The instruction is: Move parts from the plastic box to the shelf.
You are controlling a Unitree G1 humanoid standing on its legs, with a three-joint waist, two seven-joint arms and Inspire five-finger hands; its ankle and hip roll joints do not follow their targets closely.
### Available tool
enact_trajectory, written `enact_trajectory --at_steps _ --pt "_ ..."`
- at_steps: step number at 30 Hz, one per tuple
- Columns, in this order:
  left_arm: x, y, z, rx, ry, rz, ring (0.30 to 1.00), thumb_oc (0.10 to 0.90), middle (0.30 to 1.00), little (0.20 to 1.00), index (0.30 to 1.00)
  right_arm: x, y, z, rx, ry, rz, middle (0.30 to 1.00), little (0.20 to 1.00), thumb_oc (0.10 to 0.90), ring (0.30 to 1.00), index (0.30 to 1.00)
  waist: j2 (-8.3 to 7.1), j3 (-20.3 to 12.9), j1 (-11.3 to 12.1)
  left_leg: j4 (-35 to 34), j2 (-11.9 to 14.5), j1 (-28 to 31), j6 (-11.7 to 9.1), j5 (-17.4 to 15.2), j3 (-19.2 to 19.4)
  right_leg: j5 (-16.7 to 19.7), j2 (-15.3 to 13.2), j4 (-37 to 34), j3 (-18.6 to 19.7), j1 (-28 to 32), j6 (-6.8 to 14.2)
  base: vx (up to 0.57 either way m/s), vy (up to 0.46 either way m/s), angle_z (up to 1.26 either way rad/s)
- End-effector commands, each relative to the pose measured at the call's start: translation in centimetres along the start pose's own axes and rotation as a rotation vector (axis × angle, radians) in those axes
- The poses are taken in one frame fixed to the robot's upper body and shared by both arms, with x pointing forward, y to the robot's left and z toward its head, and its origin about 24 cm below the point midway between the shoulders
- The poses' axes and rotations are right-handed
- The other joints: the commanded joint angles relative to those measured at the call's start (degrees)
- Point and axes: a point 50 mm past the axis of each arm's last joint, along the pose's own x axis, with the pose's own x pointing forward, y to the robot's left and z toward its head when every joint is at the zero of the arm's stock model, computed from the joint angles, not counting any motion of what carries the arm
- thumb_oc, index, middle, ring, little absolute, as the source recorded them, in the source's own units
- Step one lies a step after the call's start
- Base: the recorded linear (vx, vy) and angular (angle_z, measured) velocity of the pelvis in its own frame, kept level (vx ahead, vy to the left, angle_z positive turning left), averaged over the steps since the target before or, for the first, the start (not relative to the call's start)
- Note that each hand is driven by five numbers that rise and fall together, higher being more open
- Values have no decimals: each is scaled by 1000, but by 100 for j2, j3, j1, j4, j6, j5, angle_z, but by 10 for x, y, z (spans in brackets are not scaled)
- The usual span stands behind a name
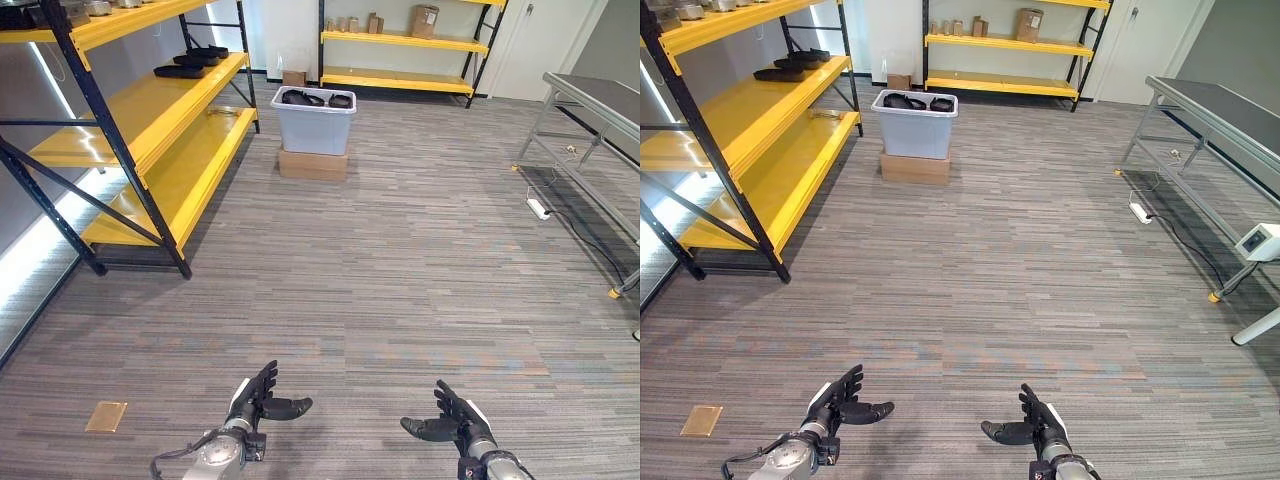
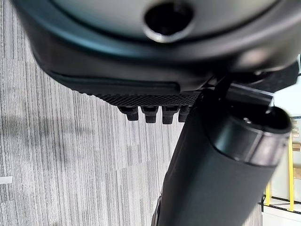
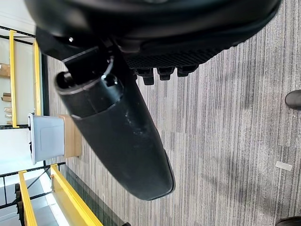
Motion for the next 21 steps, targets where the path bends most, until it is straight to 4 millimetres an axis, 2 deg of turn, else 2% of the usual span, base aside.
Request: enact_trajectory --at_steps 1,21 --pt "14 -6 66 -1 -265 -41 1000 900 1000 1000 1000 5 -10 57 2 -255 -12 1000 1000 900 1000 1000 93 150 83 106 192 220 -140 -257 -350 112 -281 59 4 33 288 0 0 0" --pt "15 -5 61 4 -240 -33 1000 900 1000 1000 1000 7 -7 56 -16 -245 -1 1000 1000 900 1000 1000 138 130 31 88 186 331 -150 -288 -269 101 -282 60 65 56 282 1 0 0"
